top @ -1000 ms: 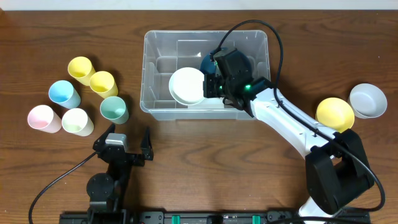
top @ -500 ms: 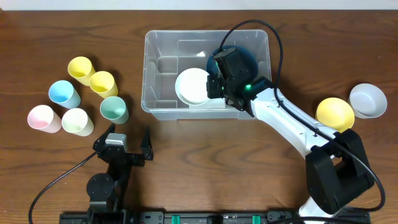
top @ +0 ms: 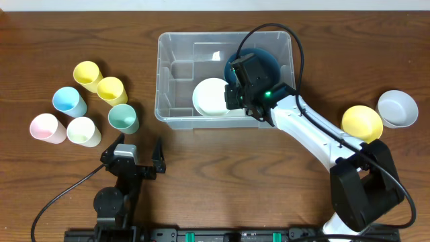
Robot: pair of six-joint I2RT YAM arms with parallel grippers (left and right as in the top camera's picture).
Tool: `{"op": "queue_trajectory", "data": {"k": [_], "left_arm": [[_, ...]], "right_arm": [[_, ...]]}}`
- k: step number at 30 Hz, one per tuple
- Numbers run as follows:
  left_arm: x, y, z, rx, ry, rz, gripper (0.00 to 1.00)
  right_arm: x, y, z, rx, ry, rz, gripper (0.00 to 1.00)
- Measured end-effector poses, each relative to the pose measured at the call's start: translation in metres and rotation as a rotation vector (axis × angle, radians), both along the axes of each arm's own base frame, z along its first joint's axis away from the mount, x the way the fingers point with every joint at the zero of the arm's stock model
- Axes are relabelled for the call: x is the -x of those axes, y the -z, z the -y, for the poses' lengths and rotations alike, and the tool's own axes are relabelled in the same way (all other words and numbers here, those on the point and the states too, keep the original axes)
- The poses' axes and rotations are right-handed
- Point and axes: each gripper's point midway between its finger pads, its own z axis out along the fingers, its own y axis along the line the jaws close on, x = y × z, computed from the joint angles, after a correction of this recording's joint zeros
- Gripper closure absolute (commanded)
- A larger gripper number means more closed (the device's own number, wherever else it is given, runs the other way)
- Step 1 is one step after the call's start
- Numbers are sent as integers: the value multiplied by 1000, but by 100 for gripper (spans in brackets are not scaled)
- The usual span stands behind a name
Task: Pack container
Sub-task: 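Carry the cream-white bowl into the bin and set it down front-left, then open the right gripper, withdraw, and move to the yellow bowl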
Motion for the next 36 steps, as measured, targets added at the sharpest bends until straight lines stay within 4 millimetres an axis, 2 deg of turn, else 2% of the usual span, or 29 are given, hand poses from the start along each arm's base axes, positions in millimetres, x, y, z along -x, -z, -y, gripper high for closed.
{"op": "queue_trajectory", "data": {"k": [2,4,15,20,23,27,29,32,34,36], "left_arm": [[0,0,0,0,0,0,2],[0,0,0,0,0,0,2],[0,0,0,0,0,0,2],[0,0,0,0,0,0,2],[0,0,0,0,0,0,2],[0,0,0,0,0,0,2],[0,0,0,0,0,0,2],[0,0,0,0,0,0,2],[0,0,0,0,0,0,2],[0,0,0,0,0,0,2]], "right_arm": [[0,0,0,3,-4,-1,78],[2,1,-1,2,-6,-4,75],[5,2,-1,10,-16,-13,76],[7,-4,-3,19,-43,-5,68],[8,-25,-4,15,-61,20,62],[5,-94,4,-22,-42,142,56],[3,-133,23,-42,11,215,54],[1,-164,67,-42,126,253,48],[-2,-166,111,-27,255,223,41],[-1,-155,153,-3,379,158,36]]}}
